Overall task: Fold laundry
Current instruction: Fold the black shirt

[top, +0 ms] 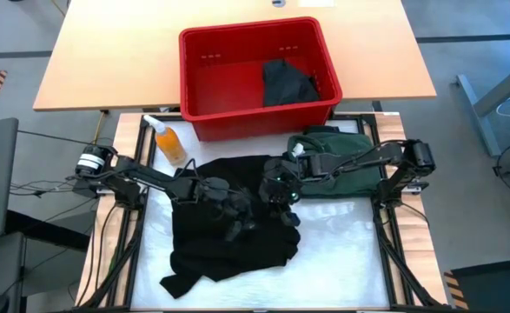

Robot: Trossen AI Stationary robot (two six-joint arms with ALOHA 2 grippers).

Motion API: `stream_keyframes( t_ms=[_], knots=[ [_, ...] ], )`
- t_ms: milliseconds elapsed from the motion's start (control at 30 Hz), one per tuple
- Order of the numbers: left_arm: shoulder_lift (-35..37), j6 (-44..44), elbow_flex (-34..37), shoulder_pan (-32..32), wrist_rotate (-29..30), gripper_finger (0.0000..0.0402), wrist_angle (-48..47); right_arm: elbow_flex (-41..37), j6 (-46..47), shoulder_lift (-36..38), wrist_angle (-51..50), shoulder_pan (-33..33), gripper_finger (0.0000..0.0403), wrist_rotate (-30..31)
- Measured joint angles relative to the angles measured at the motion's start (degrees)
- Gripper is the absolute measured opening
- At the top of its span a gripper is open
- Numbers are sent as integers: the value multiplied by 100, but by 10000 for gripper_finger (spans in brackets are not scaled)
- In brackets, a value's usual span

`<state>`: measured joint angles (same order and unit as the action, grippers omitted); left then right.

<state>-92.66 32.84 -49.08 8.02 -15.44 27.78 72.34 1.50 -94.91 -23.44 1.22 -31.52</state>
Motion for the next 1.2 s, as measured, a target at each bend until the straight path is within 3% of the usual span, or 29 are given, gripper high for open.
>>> stream_keyframes(
  t_ms=[100, 267, 400, 600, 833, 1200],
  knots=[
    [158, 278, 0, -32, -492, 1, -20, 0, 0, 74, -56, -75, 89, 1],
    [742, 1207, 0, 264, -1840, 0, -522, 0, -542, 442, -503, -428, 148, 6],
    [1449, 1933, -1, 896, -2057, 0, -1427, 0, -562, 666, -453, -844, 177, 470],
    [2236, 3476, 0, 2069, -1096, 0, -2402, 2, -1087, 217, 23, -1291, 200, 1118],
    [2235, 4762, -2, 3271, 417, 0, -2515, 1, -1347, -670, 736, -1841, 223, 1883],
    [1866, 5571, -2, 4042, 1288, 0, -2579, 94, -1405, -1858, 816, -2239, 228, 1972]
  ],
)
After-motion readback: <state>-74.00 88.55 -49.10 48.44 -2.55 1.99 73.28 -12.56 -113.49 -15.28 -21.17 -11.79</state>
